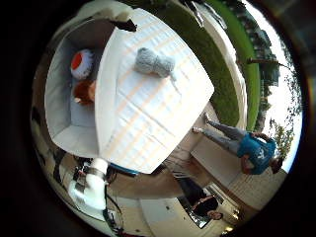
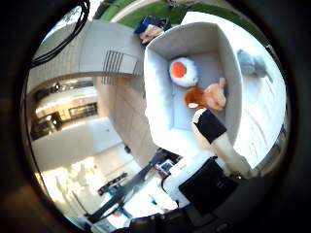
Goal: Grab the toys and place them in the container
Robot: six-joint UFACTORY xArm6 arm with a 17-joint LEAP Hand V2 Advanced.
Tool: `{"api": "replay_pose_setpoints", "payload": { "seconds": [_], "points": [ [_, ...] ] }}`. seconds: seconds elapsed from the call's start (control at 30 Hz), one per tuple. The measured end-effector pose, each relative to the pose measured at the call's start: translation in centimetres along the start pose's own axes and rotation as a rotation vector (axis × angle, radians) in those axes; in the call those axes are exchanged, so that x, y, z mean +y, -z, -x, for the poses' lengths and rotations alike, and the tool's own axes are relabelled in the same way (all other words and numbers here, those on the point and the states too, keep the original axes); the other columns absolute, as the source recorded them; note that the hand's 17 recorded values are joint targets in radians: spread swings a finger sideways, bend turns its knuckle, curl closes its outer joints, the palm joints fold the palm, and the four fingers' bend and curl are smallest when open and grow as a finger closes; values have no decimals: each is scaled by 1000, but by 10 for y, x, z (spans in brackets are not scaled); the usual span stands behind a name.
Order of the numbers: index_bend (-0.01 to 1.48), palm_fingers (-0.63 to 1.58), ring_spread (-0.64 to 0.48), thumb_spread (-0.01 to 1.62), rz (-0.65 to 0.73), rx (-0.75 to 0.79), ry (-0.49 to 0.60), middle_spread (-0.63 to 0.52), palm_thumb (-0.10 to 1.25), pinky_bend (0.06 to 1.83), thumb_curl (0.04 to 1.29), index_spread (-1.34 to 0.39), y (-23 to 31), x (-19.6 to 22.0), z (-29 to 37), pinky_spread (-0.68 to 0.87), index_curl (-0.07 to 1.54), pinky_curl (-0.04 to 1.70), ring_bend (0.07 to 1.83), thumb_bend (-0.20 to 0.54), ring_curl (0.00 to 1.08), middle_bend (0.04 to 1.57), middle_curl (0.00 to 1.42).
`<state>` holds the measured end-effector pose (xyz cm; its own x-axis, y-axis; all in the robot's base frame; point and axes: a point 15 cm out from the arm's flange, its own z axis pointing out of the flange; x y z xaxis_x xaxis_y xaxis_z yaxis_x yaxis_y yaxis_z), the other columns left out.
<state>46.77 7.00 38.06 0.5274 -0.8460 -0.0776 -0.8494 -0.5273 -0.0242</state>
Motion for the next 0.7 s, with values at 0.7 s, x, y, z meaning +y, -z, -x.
{"api": "replay_pose_setpoints", "payload": {
  "seconds": [0.7],
  "points": [
    [158,320,259,1103,166,125,-146,-8,703,426,458,-74,-170,-56,-127,402,241,299,466,-30,321,247,386]
  ]
}}
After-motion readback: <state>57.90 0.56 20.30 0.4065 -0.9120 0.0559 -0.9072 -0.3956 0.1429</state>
